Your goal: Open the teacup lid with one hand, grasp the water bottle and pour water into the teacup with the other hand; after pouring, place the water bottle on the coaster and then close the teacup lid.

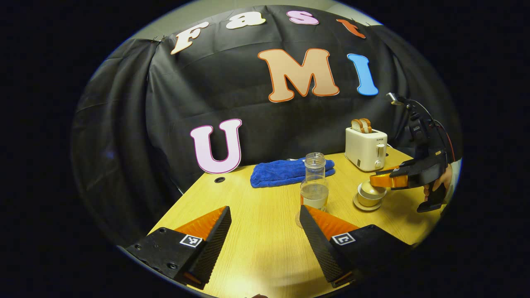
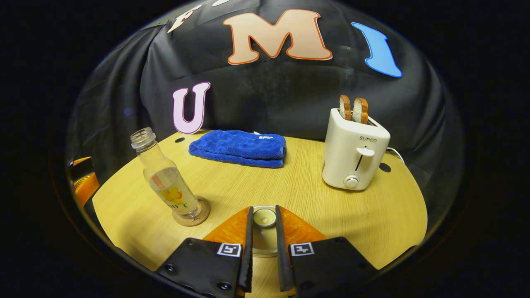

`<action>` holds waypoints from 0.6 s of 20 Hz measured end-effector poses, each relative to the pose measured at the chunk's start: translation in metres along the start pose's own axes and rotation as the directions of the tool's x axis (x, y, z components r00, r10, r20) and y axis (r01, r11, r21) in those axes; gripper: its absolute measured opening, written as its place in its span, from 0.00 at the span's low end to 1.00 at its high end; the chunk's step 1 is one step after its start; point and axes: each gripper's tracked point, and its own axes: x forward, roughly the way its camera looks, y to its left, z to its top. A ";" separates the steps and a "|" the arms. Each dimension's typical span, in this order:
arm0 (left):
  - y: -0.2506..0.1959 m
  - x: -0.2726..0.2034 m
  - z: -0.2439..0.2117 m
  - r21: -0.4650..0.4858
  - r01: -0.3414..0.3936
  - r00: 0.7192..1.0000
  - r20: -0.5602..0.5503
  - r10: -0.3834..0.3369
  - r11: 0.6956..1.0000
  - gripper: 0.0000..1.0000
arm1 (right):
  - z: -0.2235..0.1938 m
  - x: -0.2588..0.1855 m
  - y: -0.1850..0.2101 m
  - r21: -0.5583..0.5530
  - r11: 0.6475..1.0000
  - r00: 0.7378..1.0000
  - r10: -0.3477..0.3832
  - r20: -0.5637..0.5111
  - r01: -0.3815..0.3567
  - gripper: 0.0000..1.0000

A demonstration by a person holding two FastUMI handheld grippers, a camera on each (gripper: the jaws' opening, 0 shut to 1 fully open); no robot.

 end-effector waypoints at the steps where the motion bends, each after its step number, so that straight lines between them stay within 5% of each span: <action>1: 0.000 -0.001 0.000 0.000 -0.001 1.000 0.000 0.001 1.000 0.97 | -0.001 0.001 0.001 0.003 1.000 1.000 0.001 -0.003 -0.001 0.29; 12: 0.001 -0.011 0.011 0.006 0.011 1.000 0.023 -0.011 1.000 0.97 | -0.010 0.004 0.002 -0.015 1.000 1.000 -0.023 0.012 0.024 0.30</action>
